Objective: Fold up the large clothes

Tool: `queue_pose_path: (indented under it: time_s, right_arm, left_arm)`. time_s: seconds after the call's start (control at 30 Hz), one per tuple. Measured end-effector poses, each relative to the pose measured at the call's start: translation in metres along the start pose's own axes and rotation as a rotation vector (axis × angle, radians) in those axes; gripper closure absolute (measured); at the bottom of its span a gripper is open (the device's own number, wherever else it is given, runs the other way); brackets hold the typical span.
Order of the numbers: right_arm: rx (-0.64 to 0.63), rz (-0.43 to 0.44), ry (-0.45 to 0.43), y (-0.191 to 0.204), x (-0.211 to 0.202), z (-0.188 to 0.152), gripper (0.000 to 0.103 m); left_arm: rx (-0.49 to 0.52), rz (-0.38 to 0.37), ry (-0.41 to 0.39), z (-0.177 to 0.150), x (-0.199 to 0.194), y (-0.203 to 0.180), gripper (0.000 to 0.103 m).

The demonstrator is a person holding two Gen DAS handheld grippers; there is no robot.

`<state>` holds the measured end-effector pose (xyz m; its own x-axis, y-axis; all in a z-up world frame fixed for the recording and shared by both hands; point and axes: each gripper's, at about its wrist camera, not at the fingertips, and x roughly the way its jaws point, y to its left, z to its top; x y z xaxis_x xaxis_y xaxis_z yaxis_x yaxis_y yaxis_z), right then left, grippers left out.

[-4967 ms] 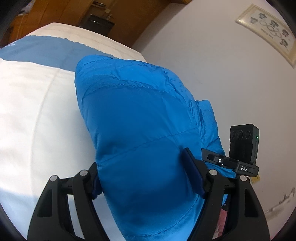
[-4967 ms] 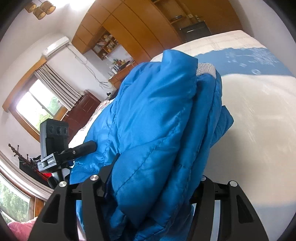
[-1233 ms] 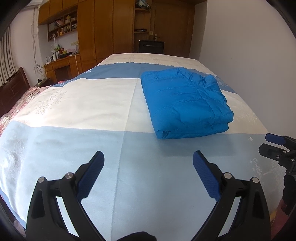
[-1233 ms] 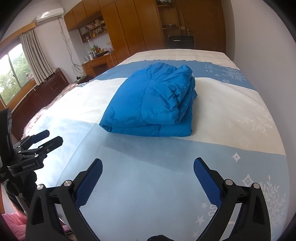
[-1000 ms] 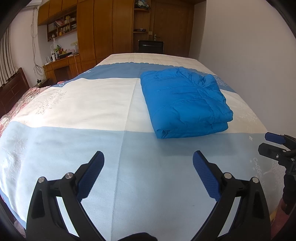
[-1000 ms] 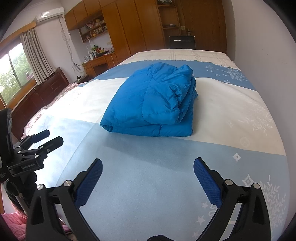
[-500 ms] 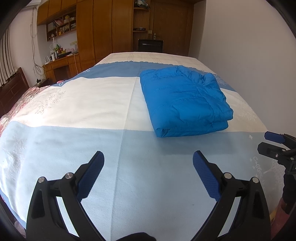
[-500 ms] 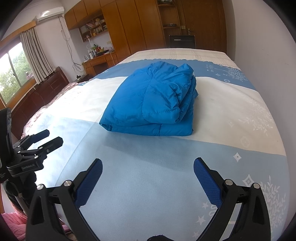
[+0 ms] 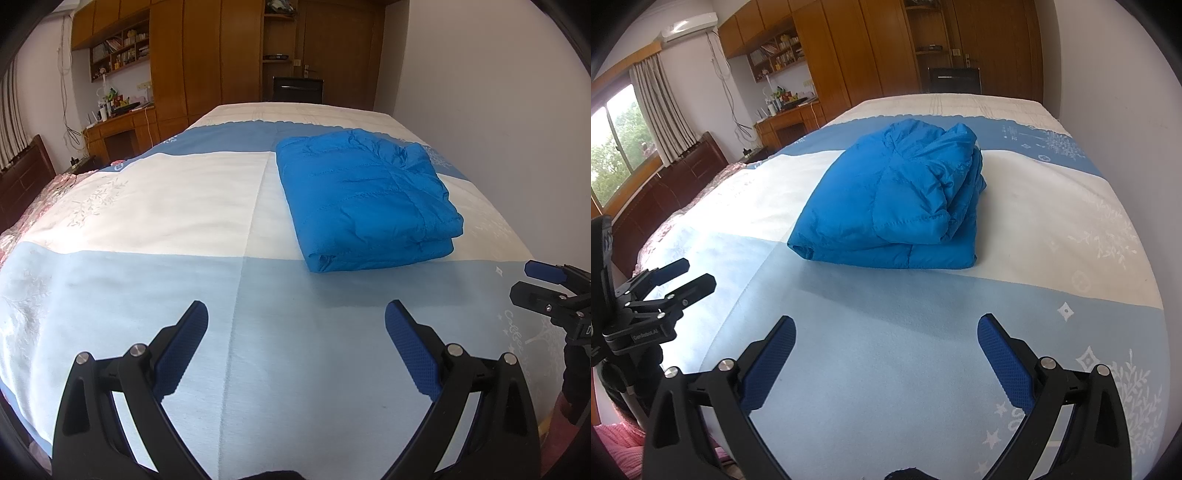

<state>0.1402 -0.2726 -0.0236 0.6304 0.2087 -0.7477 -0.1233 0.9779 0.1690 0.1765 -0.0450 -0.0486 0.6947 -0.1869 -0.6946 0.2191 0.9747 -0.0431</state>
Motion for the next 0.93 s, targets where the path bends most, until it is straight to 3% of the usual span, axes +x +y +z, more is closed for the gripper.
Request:
queue_pose_path:
  time_s: [0.93]
  right_arm:
    - [-0.002,-0.001,0.012,-0.006,0.0057,0.0014,0.004]
  left_arm:
    - [0.003,-0.001,0.009,0.0002,0.0023,-0.0006,0.007]
